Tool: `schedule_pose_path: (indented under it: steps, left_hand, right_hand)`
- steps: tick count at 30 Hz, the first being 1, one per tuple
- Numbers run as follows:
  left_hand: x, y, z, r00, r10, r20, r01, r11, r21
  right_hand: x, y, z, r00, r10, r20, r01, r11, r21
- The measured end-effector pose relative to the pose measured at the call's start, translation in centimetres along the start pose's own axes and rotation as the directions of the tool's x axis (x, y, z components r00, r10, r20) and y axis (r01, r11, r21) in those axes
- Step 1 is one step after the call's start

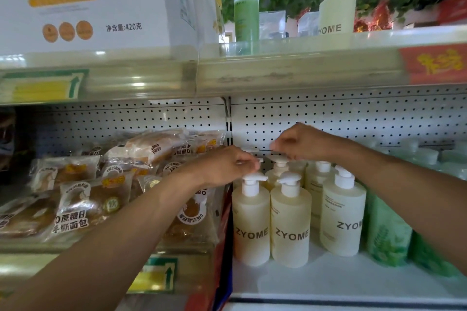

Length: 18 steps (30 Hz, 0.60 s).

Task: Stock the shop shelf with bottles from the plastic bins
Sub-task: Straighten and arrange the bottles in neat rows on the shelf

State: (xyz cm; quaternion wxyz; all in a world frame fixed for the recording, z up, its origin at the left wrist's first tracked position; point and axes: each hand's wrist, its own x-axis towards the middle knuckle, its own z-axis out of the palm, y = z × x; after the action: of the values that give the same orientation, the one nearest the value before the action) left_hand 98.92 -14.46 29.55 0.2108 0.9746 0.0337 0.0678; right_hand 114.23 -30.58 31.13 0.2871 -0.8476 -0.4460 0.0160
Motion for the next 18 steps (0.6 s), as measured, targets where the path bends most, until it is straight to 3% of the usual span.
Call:
schedule_pose_path:
  steps: [3, 6, 9, 14, 18]
  left_hand:
    - [0.3, 0.0, -0.4, 1.0, 0.009, 0.0, -0.009, 1.0, -0.027]
    - [1.3, -0.3, -0.6, 0.998, -0.013, -0.062, 0.013, 1.0, -0.014]
    - [2.4, -0.4, -0.5, 0.994, -0.078, -0.076, 0.081, 0.996, 0.039]
    - [3.0, 0.7, -0.4, 0.989, -0.14, 0.044, 0.14, 0.99, -0.011]
    - [3.3, 0.7, -0.4, 0.986, -0.158, 0.048, 0.159, 0.987, -0.031]
  right_hand:
    - [1.4, 0.7, -1.8, 0.986, -0.01, -0.169, -0.007, 0.995, -0.101]
    - [2.2, 1.5, -1.9, 0.998, 0.03, -0.058, -0.045, 0.958, -0.283]
    - [3.2, 2.6, -0.8, 0.993, 0.098, 0.065, -0.07, 0.935, -0.349]
    - [4.5, 3.9, 0.1, 0.994, 0.103, 0.039, -0.081, 0.921, -0.382]
    - [4.8, 3.7, 0.7, 0.999, 0.047, 0.024, -0.036, 0.934, -0.355]
